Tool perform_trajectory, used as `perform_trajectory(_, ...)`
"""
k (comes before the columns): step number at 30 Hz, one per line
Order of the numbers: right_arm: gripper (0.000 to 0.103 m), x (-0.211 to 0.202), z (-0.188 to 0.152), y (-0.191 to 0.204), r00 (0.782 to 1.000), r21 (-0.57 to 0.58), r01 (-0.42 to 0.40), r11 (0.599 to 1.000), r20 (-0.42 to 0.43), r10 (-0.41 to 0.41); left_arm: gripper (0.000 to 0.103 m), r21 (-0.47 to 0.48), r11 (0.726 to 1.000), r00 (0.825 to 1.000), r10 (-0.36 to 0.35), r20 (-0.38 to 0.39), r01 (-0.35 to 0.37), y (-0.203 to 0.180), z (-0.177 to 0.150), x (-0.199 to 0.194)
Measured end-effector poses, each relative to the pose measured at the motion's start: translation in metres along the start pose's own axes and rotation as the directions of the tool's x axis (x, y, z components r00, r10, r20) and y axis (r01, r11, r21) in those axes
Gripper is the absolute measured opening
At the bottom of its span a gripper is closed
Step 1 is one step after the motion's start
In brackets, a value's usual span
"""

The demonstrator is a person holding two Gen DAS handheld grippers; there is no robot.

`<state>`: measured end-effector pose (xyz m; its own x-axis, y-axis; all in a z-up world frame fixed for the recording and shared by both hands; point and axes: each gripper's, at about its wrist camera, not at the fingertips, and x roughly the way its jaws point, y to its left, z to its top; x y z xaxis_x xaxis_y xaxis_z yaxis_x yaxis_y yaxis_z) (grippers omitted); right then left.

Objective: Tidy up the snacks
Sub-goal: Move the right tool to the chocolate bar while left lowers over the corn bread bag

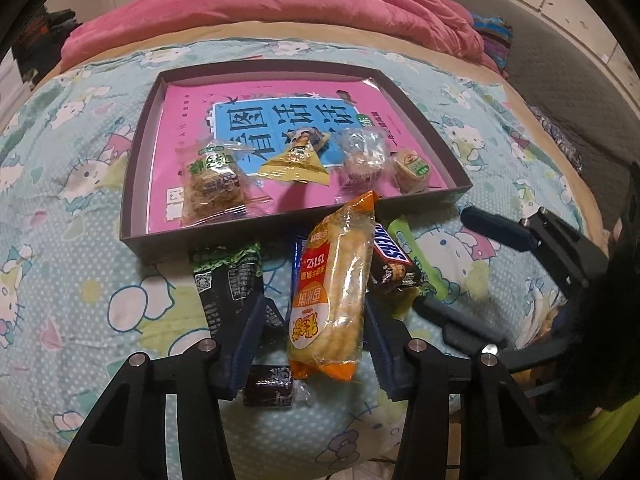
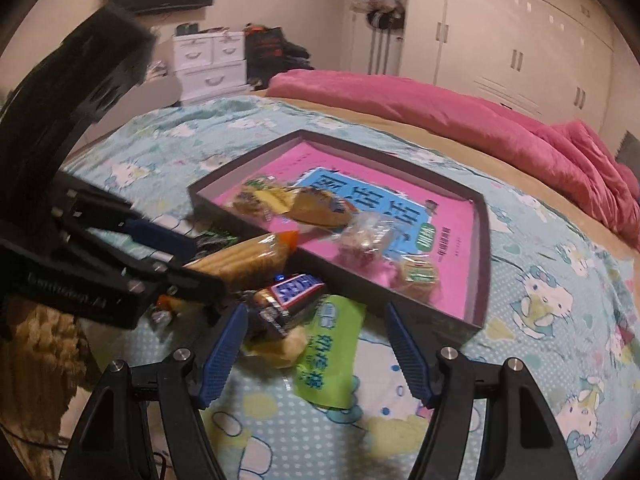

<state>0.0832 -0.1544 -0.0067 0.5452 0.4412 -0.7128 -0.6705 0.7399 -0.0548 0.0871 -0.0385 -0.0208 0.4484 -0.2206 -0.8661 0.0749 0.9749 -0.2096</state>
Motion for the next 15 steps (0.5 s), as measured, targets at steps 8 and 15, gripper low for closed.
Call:
perform_trajectory(8, 0.07, 0.015, -0.001, 0.003, 1.0, 0.028, -0.016, 0.999, -0.025, 0.017, 0.051, -0.033, 0.999, 1.0, -0.011, 0.01, 0.012, 0.009, 0.0, -0.002)
perform_trajectory(15, 0.07, 0.029, 0.001, 0.004, 0.999, 0.064, -0.023, 0.998, -0.042, 0.026, 0.052, -0.039, 0.999, 1.0, -0.021, 0.009, 0.022, 0.012, 0.0, -0.002)
